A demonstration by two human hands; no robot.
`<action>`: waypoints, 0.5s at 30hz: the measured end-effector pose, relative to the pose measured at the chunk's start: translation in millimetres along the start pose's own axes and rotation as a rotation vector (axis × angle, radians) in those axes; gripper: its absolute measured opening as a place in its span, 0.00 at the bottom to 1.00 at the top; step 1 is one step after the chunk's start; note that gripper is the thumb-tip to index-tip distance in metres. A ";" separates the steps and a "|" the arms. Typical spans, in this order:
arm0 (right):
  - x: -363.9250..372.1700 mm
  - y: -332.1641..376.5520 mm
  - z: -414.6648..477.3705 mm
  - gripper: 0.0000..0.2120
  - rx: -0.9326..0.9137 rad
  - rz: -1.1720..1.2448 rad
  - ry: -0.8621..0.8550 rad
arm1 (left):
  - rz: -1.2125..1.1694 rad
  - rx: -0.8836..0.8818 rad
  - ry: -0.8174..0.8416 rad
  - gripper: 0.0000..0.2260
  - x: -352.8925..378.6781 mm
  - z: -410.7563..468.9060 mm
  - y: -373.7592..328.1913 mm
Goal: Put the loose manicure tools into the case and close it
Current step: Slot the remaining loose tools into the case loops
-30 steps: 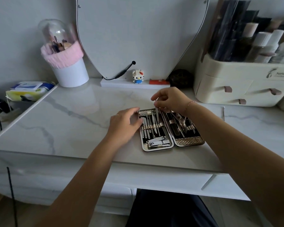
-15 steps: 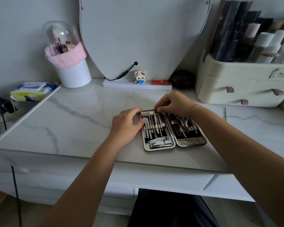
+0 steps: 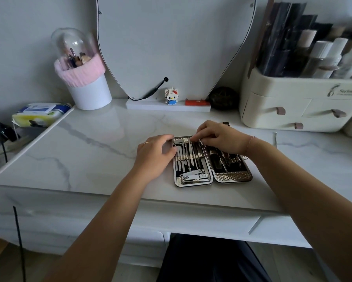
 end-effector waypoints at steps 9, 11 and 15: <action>-1.4 2.5 -5.5 0.13 -0.032 0.056 0.092 | 0.031 -0.001 -0.003 0.17 0.2 0.8 0.1; -1.1 2.9 -7.5 0.13 -0.021 0.074 0.101 | 0.030 -0.001 0.002 0.18 0.4 0.5 0.5; -12.0 1.2 -18.7 0.12 0.051 0.211 -0.180 | 0.046 0.012 0.025 0.18 1.1 -0.4 -0.5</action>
Point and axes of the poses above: each hand's wrist, its own z-axis towards the middle knuckle, its own x-axis out of the palm, y = z × x, the point moved 5 cm from there along z, towards the middle knuckle, and after that the axes turned 8 degrees about -x, right-handed, at the moved point
